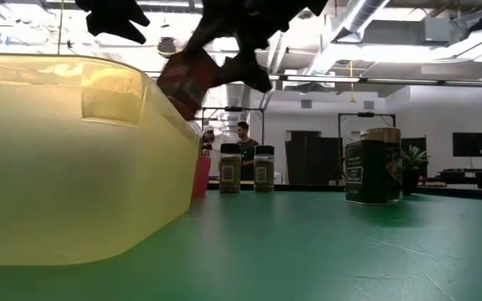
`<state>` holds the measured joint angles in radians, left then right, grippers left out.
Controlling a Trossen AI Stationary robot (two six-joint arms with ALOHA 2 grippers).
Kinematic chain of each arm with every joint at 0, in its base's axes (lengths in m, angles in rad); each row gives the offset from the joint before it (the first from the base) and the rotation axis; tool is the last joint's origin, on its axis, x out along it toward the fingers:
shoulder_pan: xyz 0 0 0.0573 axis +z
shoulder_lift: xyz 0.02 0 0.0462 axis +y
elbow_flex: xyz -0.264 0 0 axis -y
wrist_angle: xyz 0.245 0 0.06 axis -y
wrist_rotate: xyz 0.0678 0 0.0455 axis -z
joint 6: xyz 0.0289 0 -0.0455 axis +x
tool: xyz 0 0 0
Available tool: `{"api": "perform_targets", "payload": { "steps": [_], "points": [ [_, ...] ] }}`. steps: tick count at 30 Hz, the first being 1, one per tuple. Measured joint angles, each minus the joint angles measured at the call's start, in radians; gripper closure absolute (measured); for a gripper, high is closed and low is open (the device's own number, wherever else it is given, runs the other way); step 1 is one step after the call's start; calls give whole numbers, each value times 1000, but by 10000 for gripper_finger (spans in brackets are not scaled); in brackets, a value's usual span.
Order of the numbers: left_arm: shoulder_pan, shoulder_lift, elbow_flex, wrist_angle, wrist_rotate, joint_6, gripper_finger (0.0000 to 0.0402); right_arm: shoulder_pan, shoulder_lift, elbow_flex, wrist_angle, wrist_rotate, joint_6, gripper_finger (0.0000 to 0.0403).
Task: Sort spices by type
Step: Put the red seasoning can into the orange bin
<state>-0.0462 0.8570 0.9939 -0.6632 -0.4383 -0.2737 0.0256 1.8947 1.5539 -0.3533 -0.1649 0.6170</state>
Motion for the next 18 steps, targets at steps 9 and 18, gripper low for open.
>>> {"api": "perform_targets", "payload": {
  "steps": [9,18],
  "points": [
    [2,0,0,8,164,46,152,29,107,76,32,12,-34,139],
    [2,-4,0,-21,290,8,152,11,255,317,-188,39,-196,139]
  ]
}}
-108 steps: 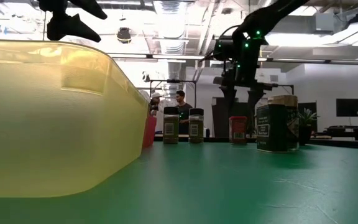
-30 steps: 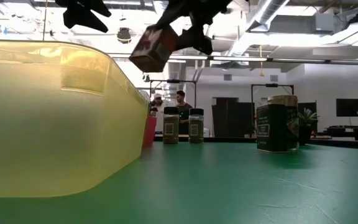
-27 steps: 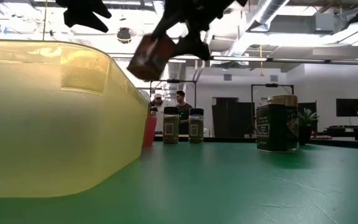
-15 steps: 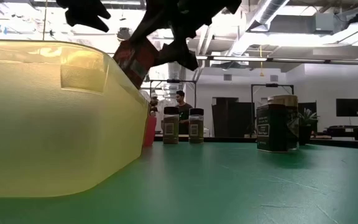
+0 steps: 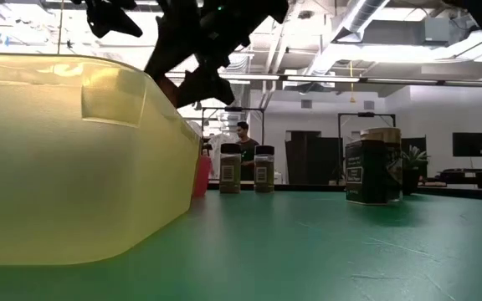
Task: Sort spices by type
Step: Put the red seasoning can into the orange bin
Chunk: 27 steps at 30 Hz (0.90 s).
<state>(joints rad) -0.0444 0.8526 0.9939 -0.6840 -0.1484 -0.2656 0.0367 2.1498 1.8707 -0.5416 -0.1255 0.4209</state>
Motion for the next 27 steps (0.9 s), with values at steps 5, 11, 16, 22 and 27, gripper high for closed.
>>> {"api": "perform_targets", "payload": {
  "steps": [5,11,16,22,27],
  "points": [
    [0,-11,0,-17,9,-20,152,-10,32,51,-83,-1,-86,139],
    [0,-8,0,-15,-9,-16,152,-13,33,51,-93,-2,-168,139],
    [0,-7,0,-16,-17,-16,152,-13,33,51,-95,-3,-215,139],
    [0,-7,0,-15,-50,-20,152,-16,33,51,-88,-4,-272,139],
    [0,14,0,-10,-52,-100,152,-20,32,19,-64,-3,-316,138]
  ]
}}
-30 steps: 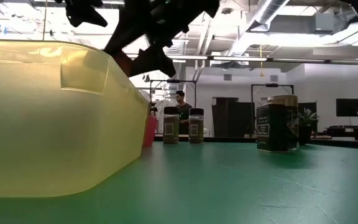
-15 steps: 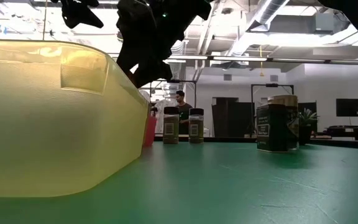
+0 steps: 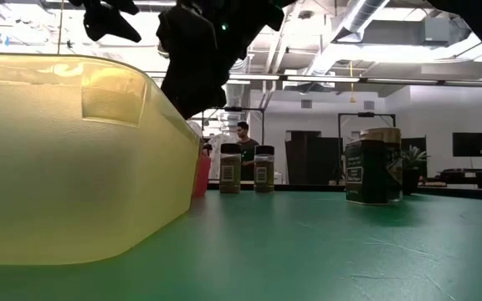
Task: Sort spices by type
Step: Put the red seasoning can into the orange bin, then put the right black seasoning bottle into the blue bin
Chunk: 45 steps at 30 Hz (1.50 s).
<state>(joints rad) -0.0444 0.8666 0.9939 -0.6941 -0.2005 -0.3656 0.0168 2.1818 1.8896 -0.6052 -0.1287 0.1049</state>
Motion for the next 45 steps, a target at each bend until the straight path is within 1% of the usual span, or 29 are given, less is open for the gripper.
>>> {"api": "perform_targets", "payload": {
  "steps": [9,15,21,25,28,33,35,37,39,42,45],
  "points": [
    [-25,103,0,10,12,-79,152,-13,0,-6,-41,-1,-36,137],
    [-26,161,0,13,20,-102,152,-20,-3,-6,-124,-1,-35,137],
    [-23,209,0,62,38,-50,152,-25,-37,-6,-185,-1,-16,137],
    [-1,232,0,85,36,-13,152,-40,-66,-6,-217,0,32,137],
    [21,233,0,81,0,18,152,-47,-104,-6,-231,54,59,137],
    [35,222,0,87,-155,102,152,-45,-174,-6,-244,189,89,137],
    [35,223,0,98,-197,148,152,-50,-194,-6,-267,247,104,137],
    [35,224,0,111,-194,181,152,-61,-207,-6,-292,282,122,137],
    [35,224,0,131,-157,186,152,-77,-213,-6,-317,292,136,137],
    [35,224,12,125,-88,170,152,-101,-215,-6,-368,293,170,137],
    [35,223,35,125,-64,132,152,-130,-215,-6,-435,292,214,137]
  ]
}}
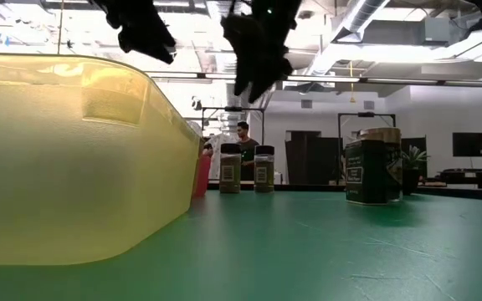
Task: Sort spices by type
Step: Put the right black seasoning bottle into the blue bin
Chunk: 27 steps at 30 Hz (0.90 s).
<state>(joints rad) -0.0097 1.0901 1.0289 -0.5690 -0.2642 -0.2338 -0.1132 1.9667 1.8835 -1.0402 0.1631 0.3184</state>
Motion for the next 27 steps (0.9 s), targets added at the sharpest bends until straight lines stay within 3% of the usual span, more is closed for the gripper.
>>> {"api": "perform_targets", "payload": {
  "steps": [10,18,27],
  "points": [
    [0,-22,55,4,-14,-7,152,-122,0,0,-100,0,26,137],
    [0,-14,56,-15,9,-68,152,-160,0,0,37,0,-21,137],
    [0,-14,56,4,65,-95,152,-190,0,0,190,-4,-222,129]
  ]
}}
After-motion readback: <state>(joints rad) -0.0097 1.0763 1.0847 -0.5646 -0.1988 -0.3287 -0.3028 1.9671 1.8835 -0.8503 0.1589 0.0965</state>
